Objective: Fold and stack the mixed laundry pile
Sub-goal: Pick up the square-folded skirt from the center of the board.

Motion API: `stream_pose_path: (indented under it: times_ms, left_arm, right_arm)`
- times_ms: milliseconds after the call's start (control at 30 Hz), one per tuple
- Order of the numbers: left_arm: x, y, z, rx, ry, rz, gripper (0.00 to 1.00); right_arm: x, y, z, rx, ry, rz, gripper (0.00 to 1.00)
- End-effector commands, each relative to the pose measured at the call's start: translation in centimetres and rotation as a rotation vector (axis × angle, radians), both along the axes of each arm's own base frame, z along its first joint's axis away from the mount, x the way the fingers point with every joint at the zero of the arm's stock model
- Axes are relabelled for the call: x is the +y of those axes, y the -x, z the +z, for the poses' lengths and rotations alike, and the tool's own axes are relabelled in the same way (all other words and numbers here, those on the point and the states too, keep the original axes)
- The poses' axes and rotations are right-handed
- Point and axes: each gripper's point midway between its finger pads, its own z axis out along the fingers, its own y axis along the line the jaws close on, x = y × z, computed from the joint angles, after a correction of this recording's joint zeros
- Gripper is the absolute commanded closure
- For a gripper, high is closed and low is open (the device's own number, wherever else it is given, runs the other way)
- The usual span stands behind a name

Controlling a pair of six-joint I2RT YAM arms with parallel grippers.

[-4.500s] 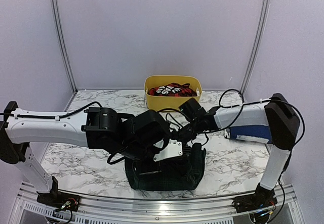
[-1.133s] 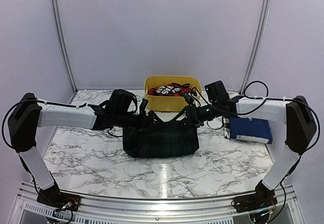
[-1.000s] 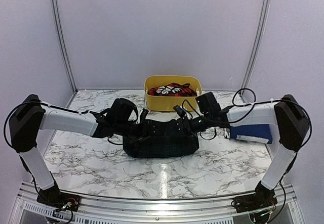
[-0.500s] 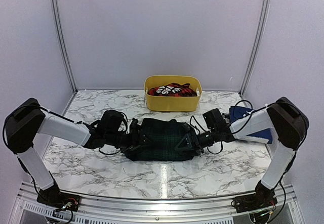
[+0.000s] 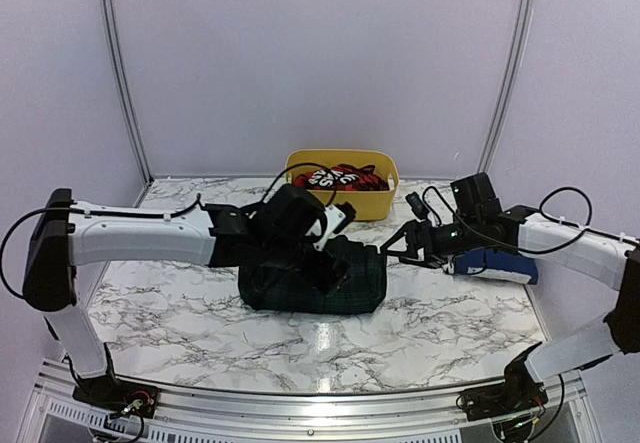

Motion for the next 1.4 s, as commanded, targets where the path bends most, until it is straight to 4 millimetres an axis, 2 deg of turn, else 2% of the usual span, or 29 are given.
stream_pose_path:
  times_ms: [0, 133, 200, 300, 367, 433, 533, 667, 800, 933, 1067, 1300, 1367]
  left_arm:
    - [-1.0, 0.6, -4.8, -0.188, -0.343, -0.162, 0.01]
    - [-3.4, 1.7, -7.0, -0.272, -0.439, -0.254, 0.05]
    - [-4.1, 2.2, -8.1, -0.299, -0.461, -0.297, 0.09]
    - [-5.0, 2.7, -9.9, -0.333, -0.491, -0.348, 0.17]
    - [-5.4, 2.7, -11.2, -0.355, -0.522, -0.365, 0.26]
    - [-5.5, 2.6, -12.8, -0.369, -0.561, -0.379, 0.33]
    - [-5.2, 2.0, -14.0, -0.402, -0.595, -0.365, 0.47]
    - [-6.1, 1.8, -13.4, -0.407, -0.542, -0.355, 0.74]
    - [-7.3, 2.6, -11.9, -0.362, -0.445, -0.373, 0.99]
    - [-7.9, 3.2, -10.9, -0.315, -0.37, -0.371, 1.0]
    - [-7.9, 3.0, -10.1, -0.285, -0.318, -0.341, 1.0]
    - [-7.9, 3.2, -8.7, -0.274, -0.257, -0.333, 1.0]
    - [-8.1, 3.3, -8.4, -0.267, -0.235, -0.33, 1.0]
  right_arm:
    - [-3.5, -0.6, 1.4, -0.082, 0.107, -0.131, 0.04]
    - [-6.5, -1.0, 1.0, -0.053, 0.092, -0.275, 0.01]
    - [-7.0, -0.6, 0.1, -0.002, 0.049, -0.298, 0.02]
    - [-6.7, 0.5, -1.9, 0.102, -0.014, -0.298, 0.01]
    - [-6.4, 1.2, -3.3, 0.157, -0.041, -0.298, 0.01]
    - [-6.4, 1.6, -4.5, 0.202, -0.057, -0.315, 0.01]
    - [-6.3, 2.1, -5.9, 0.259, -0.073, -0.324, 0.02]
    - [-6.0, 2.3, -7.9, 0.32, -0.092, -0.335, 0.02]
    - [-5.0, 1.6, -8.5, 0.337, -0.156, -0.335, 0.02]
    - [-3.0, 1.1, -8.8, 0.345, -0.187, -0.311, 0.02]
    - [-0.8, 0.9, -9.0, 0.355, -0.205, -0.272, 0.02]
    - [1.4, 0.3, -11.8, 0.453, -0.206, -0.283, 0.03]
    - [2.1, -0.3, -11.5, 0.443, -0.241, -0.292, 0.05]
